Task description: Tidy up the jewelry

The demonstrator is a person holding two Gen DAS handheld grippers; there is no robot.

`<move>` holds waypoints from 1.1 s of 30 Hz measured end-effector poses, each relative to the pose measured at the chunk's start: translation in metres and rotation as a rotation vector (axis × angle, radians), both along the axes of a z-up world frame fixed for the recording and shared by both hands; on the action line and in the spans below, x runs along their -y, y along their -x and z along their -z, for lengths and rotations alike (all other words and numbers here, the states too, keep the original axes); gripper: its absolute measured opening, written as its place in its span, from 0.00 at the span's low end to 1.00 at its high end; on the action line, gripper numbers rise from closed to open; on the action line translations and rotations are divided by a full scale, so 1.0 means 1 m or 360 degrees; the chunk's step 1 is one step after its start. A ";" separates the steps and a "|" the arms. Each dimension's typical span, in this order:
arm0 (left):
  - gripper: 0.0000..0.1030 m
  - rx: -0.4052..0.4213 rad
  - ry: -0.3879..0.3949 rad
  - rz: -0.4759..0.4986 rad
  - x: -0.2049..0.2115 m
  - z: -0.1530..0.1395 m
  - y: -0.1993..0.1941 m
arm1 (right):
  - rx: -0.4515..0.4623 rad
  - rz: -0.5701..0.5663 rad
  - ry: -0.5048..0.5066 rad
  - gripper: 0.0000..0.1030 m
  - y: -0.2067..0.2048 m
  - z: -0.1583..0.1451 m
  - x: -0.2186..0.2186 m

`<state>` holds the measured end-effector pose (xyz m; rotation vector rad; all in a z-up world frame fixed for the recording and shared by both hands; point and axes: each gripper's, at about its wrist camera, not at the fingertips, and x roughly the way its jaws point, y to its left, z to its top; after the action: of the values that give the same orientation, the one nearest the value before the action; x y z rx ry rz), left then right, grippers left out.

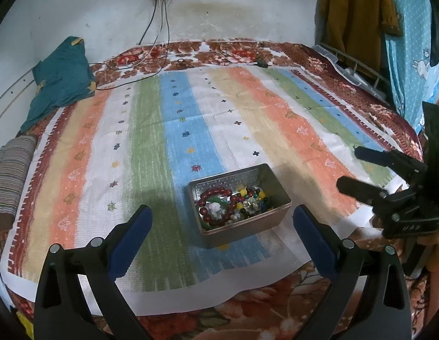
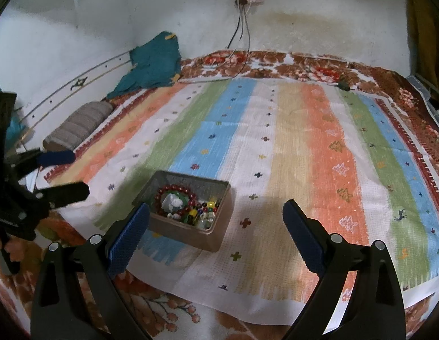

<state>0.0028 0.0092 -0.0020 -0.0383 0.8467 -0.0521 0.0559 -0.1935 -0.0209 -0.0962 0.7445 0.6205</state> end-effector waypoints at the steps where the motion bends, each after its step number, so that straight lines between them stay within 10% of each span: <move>1: 0.95 -0.0004 -0.0003 -0.0001 0.000 0.000 0.000 | -0.0008 0.0003 -0.0013 0.93 -0.001 0.000 0.002; 33: 0.95 -0.0014 -0.0072 0.0003 0.003 0.000 -0.003 | -0.0051 0.0012 0.0039 0.93 -0.007 0.007 0.000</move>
<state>0.0061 0.0061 -0.0019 0.0050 0.8562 -0.0347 0.0627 -0.1933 -0.0278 -0.1058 0.7835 0.6069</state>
